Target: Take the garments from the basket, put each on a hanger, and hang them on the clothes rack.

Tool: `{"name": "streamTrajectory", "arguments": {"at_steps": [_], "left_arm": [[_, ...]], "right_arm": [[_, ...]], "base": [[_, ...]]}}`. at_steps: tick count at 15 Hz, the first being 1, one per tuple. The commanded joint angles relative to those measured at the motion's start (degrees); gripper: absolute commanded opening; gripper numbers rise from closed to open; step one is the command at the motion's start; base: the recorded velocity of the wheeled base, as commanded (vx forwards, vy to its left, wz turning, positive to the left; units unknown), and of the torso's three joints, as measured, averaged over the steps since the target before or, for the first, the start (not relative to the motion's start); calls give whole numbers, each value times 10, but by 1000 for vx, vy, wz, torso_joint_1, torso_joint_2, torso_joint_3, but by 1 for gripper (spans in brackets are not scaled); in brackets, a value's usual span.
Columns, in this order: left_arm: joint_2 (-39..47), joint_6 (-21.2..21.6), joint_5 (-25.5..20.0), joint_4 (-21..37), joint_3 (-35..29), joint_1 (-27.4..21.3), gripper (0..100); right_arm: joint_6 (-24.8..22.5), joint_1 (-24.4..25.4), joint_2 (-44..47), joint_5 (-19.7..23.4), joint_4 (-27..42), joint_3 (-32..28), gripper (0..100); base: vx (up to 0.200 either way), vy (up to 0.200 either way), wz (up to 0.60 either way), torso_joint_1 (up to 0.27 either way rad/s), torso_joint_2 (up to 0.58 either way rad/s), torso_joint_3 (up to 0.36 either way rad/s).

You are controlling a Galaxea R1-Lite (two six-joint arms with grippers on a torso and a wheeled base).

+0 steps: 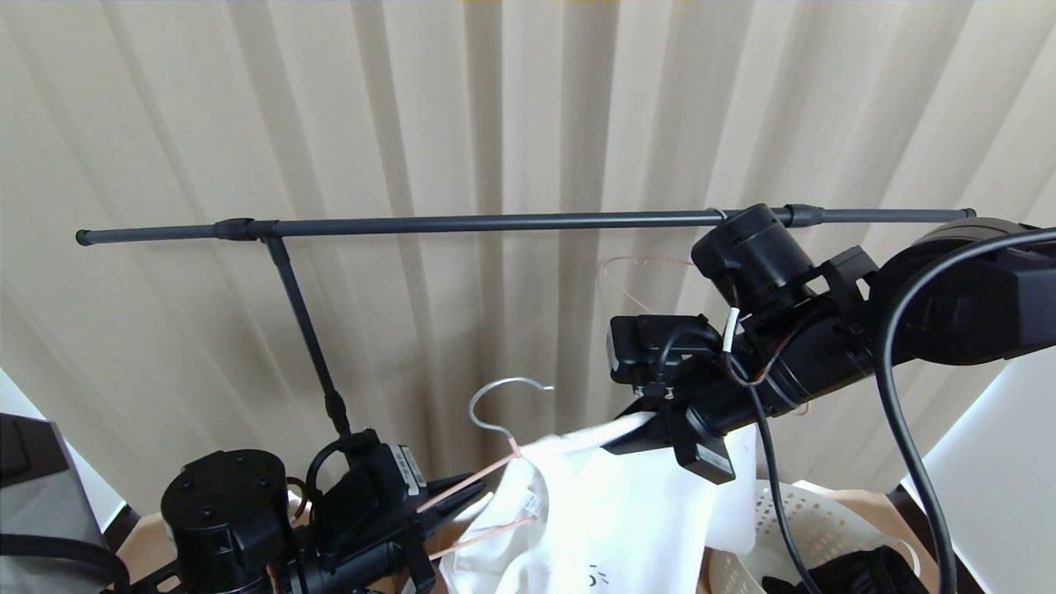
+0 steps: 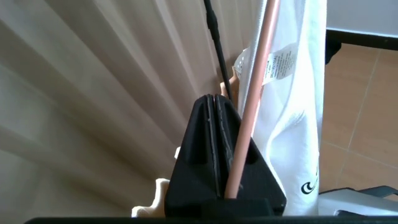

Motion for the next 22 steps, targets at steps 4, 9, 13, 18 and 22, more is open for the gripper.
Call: {"name": "streamTrajectory", "arguments": {"at_steps": [4, 9, 13, 18, 22], "left_arm": [[4, -2, 30, 0, -8, -1, 0], [5, -6, 45, 0, -15, -12, 100], [3, -6, 41, 0, -14, -3, 100], [-19, -6, -6, 0, -5, 23, 100], [-54, -9, -62, 0, -5, 77, 100]], "right_arm": [[10, 0, -5, 0, 0, 0, 0], [11, 0, -11, 0, 0, 0, 0], [11, -2, -26, 0, 0, 16, 0], [12, -20, -54, -2, 0, 35, 0], [17, -42, -66, -22, -10, 28, 0]], "base": [[0, 0, 0, 0, 0, 0], [0, 0, 0, 0, 0, 0], [0, 0, 0, 0, 0, 0], [0, 0, 0, 0, 0, 0], [0, 0, 0, 0, 0, 0]]}}
